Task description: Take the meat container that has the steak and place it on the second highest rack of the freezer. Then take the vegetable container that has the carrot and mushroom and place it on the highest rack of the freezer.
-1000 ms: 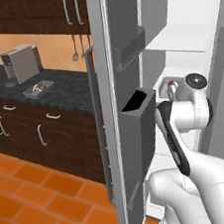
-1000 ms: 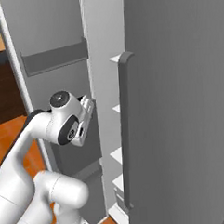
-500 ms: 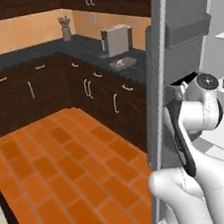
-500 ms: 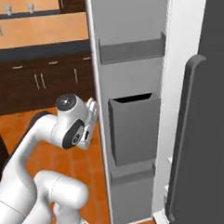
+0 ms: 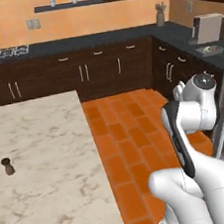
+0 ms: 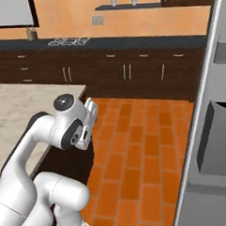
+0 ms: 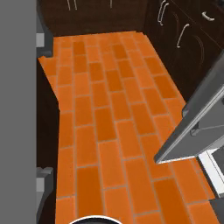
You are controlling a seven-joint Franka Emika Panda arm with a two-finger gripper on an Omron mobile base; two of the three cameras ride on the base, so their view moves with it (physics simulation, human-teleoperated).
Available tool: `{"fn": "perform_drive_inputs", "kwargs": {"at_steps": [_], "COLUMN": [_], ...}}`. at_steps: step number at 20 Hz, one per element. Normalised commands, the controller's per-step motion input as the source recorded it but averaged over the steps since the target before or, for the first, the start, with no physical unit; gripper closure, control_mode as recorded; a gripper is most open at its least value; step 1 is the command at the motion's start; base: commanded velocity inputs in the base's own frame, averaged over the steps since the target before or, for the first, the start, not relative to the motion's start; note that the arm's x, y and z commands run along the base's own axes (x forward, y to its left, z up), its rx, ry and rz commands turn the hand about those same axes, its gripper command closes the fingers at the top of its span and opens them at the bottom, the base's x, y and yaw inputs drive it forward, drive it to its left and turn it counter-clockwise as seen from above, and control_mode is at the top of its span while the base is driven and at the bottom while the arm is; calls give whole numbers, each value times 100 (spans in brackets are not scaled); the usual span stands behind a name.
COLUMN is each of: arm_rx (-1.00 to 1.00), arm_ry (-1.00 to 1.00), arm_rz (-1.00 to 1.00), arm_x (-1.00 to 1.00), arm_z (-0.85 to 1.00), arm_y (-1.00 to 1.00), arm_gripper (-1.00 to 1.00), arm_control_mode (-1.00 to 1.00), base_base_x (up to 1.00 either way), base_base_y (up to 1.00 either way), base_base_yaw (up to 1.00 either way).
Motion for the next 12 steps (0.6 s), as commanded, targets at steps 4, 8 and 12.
{"fn": "perform_drive_inputs", "kwargs": {"at_steps": [4, 8, 12], "arm_rx": [0, 0, 0], "arm_ry": [0, 0, 0], "arm_rz": [0, 0, 0], "arm_x": [0, 0, 0], "arm_z": [0, 0, 0], "arm_y": [0, 0, 0], "arm_gripper": [-100, -100, -100], "arm_control_mode": [100, 100, 100], "base_base_x": [73, 100, 100], "base_base_y": [61, 2, -9], "base_base_yaw": [35, 3, -22]}}
